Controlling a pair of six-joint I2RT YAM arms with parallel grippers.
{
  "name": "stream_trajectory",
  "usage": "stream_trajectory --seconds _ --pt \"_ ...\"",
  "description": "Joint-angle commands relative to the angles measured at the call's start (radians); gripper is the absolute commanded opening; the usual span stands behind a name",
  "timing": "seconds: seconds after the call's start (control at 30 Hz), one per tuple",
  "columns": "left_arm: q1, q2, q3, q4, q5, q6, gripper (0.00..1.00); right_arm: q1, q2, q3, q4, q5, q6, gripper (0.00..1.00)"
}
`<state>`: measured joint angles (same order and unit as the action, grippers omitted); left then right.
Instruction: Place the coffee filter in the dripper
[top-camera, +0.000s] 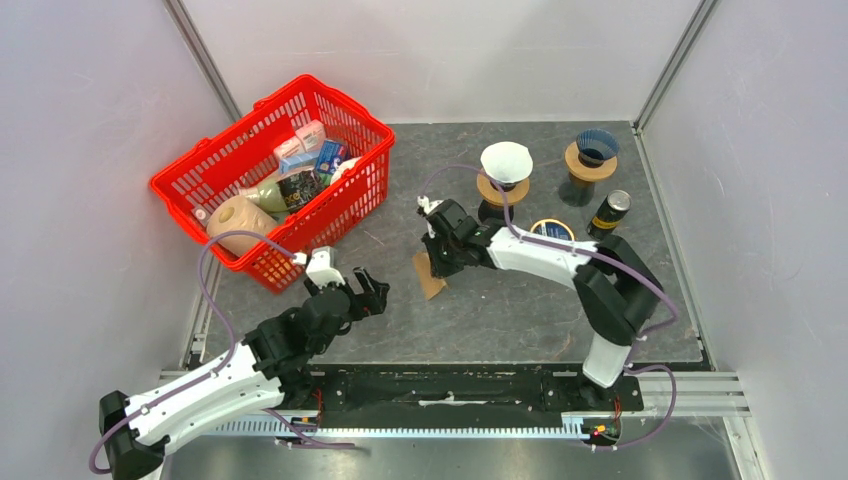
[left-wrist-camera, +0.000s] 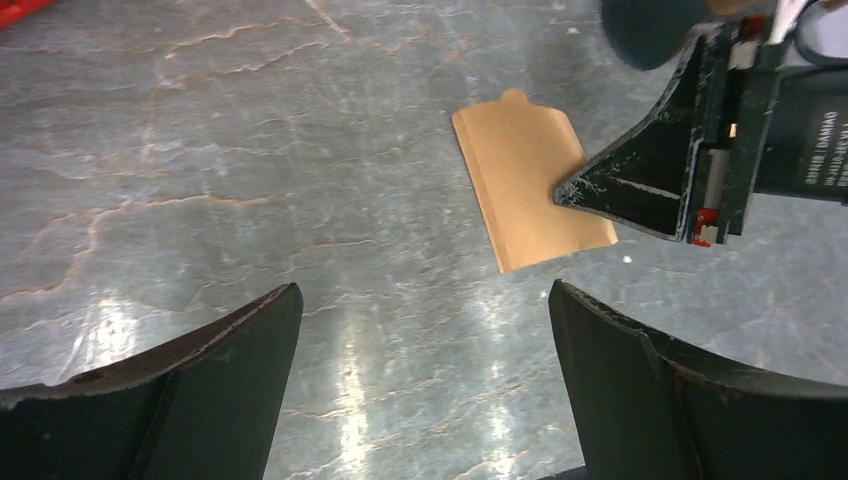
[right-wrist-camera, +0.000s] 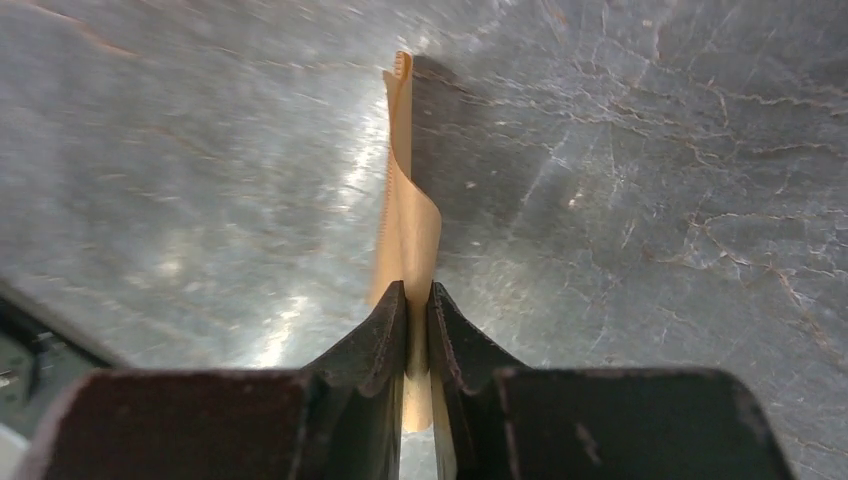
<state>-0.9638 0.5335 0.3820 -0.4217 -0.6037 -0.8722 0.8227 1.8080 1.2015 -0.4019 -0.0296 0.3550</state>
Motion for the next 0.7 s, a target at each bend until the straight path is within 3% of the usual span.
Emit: stream_trajectory --seconds 0.0,0.4,0.67 --pt "0.004 -0.013 0.003 0.171 0.064 0.055 1.00 0.003 -0.162 -0.057 0.164 -0.074 0.067 0.17" --pt "0.004 0.014 -0.046 0.543 0.322 0.109 0.99 -0.002 -0.459 -0.142 0.256 -0.215 0.151 0.18" --pt "0.005 0.091 -0.043 0.719 0.433 0.142 0.93 -0.003 -0.611 -0.211 0.297 -0.341 0.186 0.19"
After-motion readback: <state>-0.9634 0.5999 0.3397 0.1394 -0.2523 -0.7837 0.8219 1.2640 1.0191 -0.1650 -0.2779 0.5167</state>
